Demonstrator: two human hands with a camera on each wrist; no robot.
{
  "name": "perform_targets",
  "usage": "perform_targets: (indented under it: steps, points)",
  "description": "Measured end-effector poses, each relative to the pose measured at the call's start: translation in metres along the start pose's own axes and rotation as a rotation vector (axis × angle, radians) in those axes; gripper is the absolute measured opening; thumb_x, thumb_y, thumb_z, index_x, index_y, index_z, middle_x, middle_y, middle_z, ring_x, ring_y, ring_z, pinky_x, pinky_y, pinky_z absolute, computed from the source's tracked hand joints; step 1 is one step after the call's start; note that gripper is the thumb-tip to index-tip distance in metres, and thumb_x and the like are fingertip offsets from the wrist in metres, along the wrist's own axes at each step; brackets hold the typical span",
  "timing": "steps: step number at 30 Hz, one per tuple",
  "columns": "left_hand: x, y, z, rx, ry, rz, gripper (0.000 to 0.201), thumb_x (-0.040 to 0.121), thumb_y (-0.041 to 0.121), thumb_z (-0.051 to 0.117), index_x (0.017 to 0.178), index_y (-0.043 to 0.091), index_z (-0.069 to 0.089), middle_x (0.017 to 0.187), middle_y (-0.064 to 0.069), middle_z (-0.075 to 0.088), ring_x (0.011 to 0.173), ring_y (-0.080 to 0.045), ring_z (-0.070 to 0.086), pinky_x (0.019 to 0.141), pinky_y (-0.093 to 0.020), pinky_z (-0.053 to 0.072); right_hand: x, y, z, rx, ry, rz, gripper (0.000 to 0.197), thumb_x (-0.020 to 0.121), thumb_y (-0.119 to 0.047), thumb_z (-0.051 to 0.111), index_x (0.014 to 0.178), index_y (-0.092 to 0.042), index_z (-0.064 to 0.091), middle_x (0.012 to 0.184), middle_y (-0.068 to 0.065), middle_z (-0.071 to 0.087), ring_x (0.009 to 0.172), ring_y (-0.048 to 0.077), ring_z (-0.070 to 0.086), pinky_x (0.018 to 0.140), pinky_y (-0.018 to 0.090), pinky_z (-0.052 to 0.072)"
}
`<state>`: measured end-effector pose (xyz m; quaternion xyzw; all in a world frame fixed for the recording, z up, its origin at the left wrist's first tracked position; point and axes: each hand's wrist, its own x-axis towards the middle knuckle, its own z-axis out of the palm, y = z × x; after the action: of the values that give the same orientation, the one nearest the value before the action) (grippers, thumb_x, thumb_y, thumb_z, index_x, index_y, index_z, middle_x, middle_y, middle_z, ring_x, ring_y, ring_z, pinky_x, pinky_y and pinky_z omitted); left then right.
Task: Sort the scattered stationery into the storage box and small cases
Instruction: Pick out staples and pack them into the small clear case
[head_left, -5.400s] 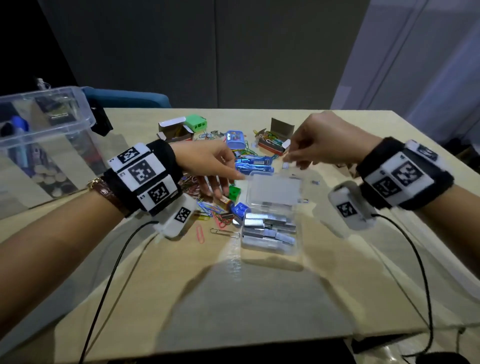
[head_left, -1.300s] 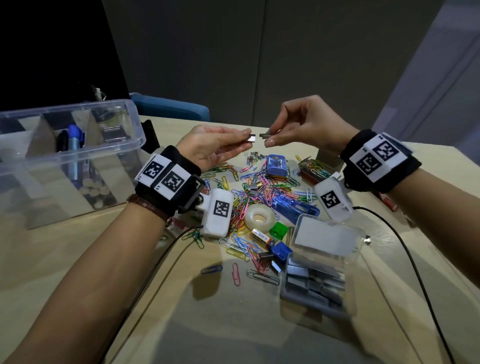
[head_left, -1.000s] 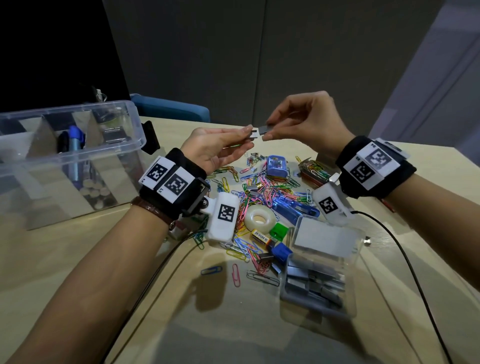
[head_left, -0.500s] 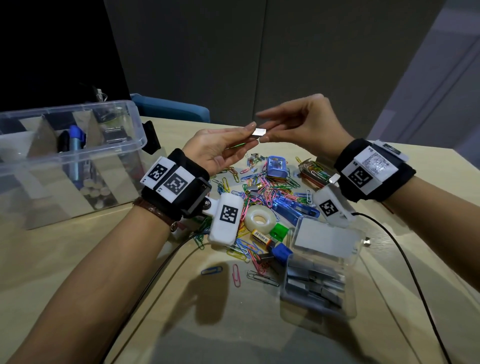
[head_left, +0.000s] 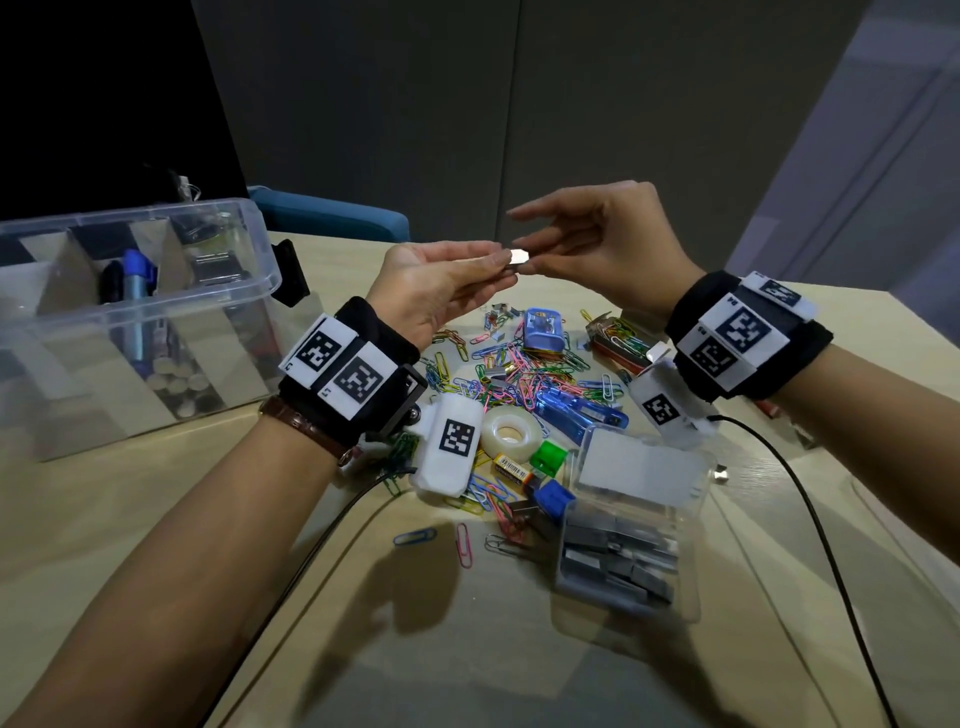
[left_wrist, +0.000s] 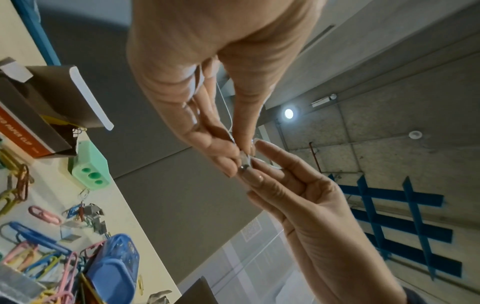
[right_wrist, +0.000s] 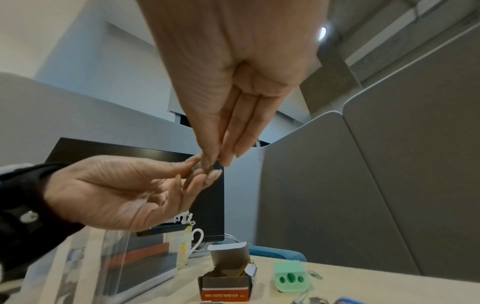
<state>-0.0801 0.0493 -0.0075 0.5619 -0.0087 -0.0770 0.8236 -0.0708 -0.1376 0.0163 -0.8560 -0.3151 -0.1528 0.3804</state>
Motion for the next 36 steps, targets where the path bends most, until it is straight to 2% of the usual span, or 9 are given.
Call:
perform_targets:
  steps: [4, 11, 14, 16, 19, 23, 29, 33, 36]
  points:
    - [-0.004, 0.0, 0.005, 0.018, 0.028, 0.038, 0.034, 0.081, -0.003, 0.07, 0.113, -0.006, 0.059, 0.088, -0.019, 0.072, 0.068, -0.019, 0.073, 0.066, -0.021, 0.057, -0.002, -0.007, -0.007, -0.103, -0.031, -0.013, 0.037, 0.08, -0.014, 0.079, 0.115, -0.007, 0.069, 0.097, 0.003, 0.074, 0.088, 0.0, 0.07, 0.08, 0.017, 0.056]
    - [-0.021, 0.001, 0.024, 0.163, 0.009, 0.144, 0.037, 0.078, -0.002, 0.073, 0.112, -0.001, 0.059, 0.091, -0.018, 0.072, 0.076, -0.022, 0.073, 0.062, -0.021, 0.055, -0.022, -0.038, -0.031, -0.516, -0.026, -0.012, 0.025, 0.083, -0.039, 0.074, 0.097, -0.019, 0.077, 0.087, -0.007, 0.075, 0.073, 0.001, 0.067, 0.069, 0.025, 0.058]
    - [-0.033, 0.0, 0.036, 0.285, -0.033, 0.185, 0.037, 0.078, 0.003, 0.076, 0.111, 0.005, 0.059, 0.093, -0.015, 0.073, 0.082, -0.021, 0.074, 0.066, -0.022, 0.054, -0.039, -0.051, -0.042, -0.716, -0.02, -0.001, 0.027, 0.085, -0.048, 0.068, 0.096, -0.025, 0.076, 0.083, -0.017, 0.062, 0.073, 0.001, 0.055, 0.053, 0.012, 0.03]
    - [-0.042, -0.001, 0.044, 0.355, -0.069, 0.195, 0.039, 0.078, 0.005, 0.077, 0.111, 0.007, 0.057, 0.094, -0.014, 0.073, 0.084, -0.019, 0.074, 0.07, -0.023, 0.056, -0.051, -0.057, -0.046, -0.805, -0.022, -0.014, 0.029, 0.086, -0.051, 0.064, 0.097, -0.027, 0.075, 0.083, -0.017, 0.056, 0.075, 0.003, 0.05, 0.052, 0.015, 0.023]
    - [-0.054, -0.006, 0.053, 0.423, -0.111, 0.188, 0.035, 0.079, 0.005, 0.075, 0.108, 0.009, 0.055, 0.093, -0.014, 0.073, 0.083, -0.017, 0.074, 0.074, -0.025, 0.059, -0.066, -0.059, -0.046, -0.87, -0.042, -0.012, 0.029, 0.087, -0.05, 0.06, 0.095, -0.026, 0.075, 0.09, -0.008, 0.067, 0.081, 0.014, 0.06, 0.06, 0.028, 0.038]
    - [-0.068, -0.019, 0.058, 0.452, -0.143, 0.176, 0.038, 0.08, 0.003, 0.073, 0.112, 0.005, 0.053, 0.094, -0.017, 0.071, 0.077, -0.015, 0.073, 0.07, -0.023, 0.059, -0.082, -0.062, -0.039, -0.928, -0.113, 0.035, 0.024, 0.086, -0.045, 0.064, 0.091, -0.023, 0.073, 0.089, -0.005, 0.066, 0.087, 0.022, 0.064, 0.068, 0.039, 0.051]
    - [-0.074, -0.027, 0.047, 0.605, -0.301, 0.153, 0.04, 0.08, 0.023, 0.074, 0.109, 0.0, 0.06, 0.086, -0.01, 0.075, 0.076, -0.015, 0.073, 0.062, -0.025, 0.058, -0.112, -0.067, -0.045, -0.843, -0.181, 0.126, 0.019, 0.082, -0.044, 0.072, 0.085, -0.026, 0.073, 0.076, -0.012, 0.063, 0.078, 0.017, 0.062, 0.058, 0.026, 0.038]
    - [-0.07, -0.027, 0.034, 0.755, -0.322, 0.177, 0.041, 0.077, 0.031, 0.072, 0.105, 0.002, 0.064, 0.09, -0.007, 0.072, 0.073, -0.01, 0.067, 0.056, -0.019, 0.056, -0.142, -0.073, -0.043, -0.816, -0.407, 0.25, 0.016, 0.075, -0.042, 0.077, 0.08, -0.027, 0.076, 0.061, -0.018, 0.058, 0.062, 0.013, 0.057, 0.052, 0.026, 0.04]
    - [-0.071, -0.031, 0.035, 1.053, -0.479, 0.04, 0.05, 0.066, 0.039, 0.072, 0.107, 0.013, 0.062, 0.098, -0.009, 0.062, 0.078, -0.016, 0.061, 0.055, -0.02, 0.055, -0.155, -0.075, -0.036, -0.814, -0.531, 0.313, 0.013, 0.073, -0.041, 0.079, 0.078, -0.029, 0.076, 0.052, -0.022, 0.047, 0.056, 0.004, 0.049, 0.055, 0.026, 0.041]
